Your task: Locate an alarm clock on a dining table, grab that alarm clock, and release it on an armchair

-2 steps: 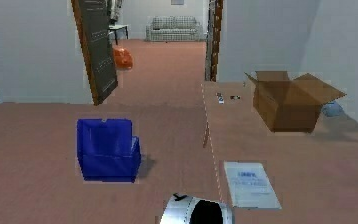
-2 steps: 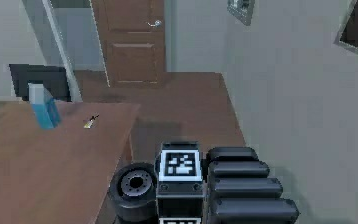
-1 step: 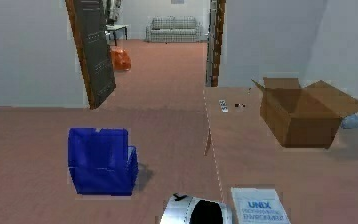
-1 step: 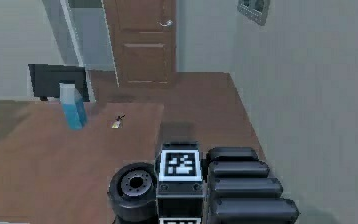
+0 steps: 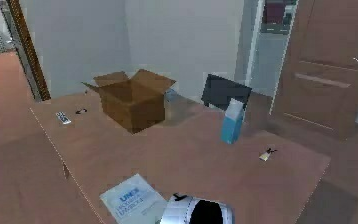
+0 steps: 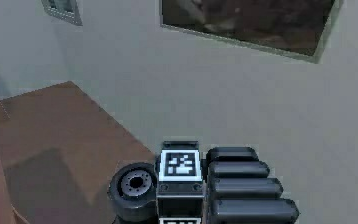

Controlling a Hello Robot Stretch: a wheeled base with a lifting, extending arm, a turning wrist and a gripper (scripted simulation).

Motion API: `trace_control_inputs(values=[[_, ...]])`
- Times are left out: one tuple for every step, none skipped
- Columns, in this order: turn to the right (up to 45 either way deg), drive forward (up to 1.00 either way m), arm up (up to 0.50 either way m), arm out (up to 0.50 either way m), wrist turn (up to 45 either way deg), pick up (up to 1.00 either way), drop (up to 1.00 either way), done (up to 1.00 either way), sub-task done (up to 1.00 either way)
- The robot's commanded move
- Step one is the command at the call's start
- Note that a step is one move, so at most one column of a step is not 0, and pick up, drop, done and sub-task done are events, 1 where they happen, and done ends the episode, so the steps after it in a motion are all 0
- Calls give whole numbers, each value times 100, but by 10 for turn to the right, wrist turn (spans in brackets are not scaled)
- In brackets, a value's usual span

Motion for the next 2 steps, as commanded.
trace_control_inputs(values=[[450,0,0,0,0,0,0,0,0],[0,100,0,0,0,0,0,0,0]])
